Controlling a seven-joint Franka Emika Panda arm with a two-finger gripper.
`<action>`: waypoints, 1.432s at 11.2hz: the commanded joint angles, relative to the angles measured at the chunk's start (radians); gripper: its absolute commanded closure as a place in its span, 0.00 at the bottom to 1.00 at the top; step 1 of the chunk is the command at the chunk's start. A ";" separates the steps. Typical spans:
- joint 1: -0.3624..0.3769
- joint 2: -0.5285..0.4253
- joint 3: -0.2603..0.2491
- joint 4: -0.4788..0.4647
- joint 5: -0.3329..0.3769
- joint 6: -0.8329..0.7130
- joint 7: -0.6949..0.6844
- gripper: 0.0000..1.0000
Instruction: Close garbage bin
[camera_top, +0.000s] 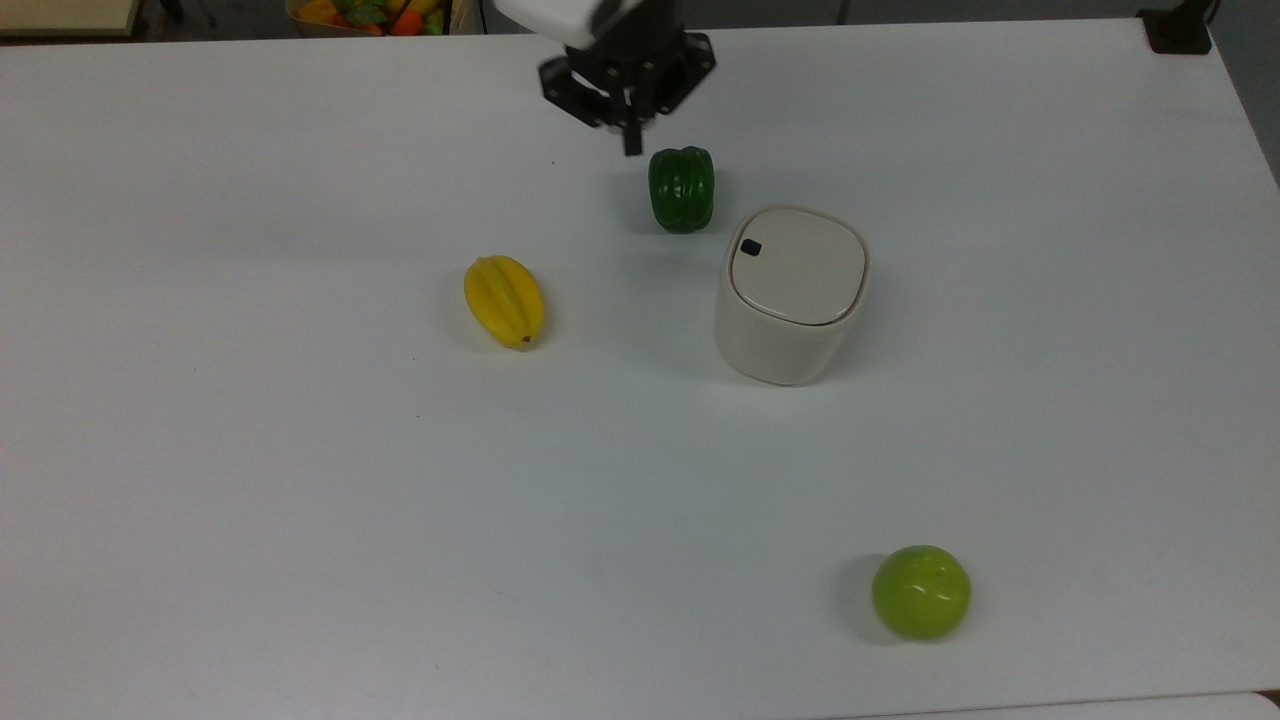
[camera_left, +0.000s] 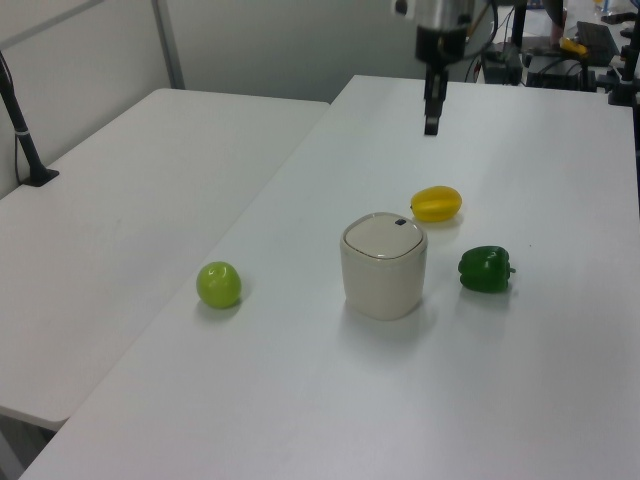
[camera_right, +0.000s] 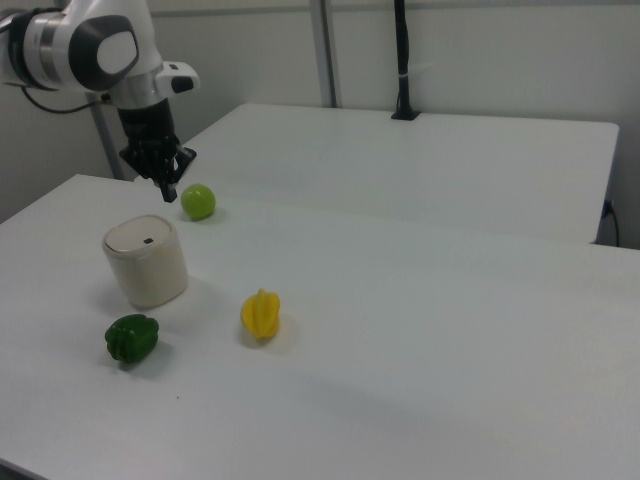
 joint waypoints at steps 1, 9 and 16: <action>-0.083 -0.085 -0.005 -0.037 -0.009 -0.108 0.153 0.98; -0.162 -0.144 -0.050 -0.071 -0.009 -0.136 0.199 0.00; -0.162 -0.159 -0.080 -0.070 -0.006 -0.199 0.187 0.00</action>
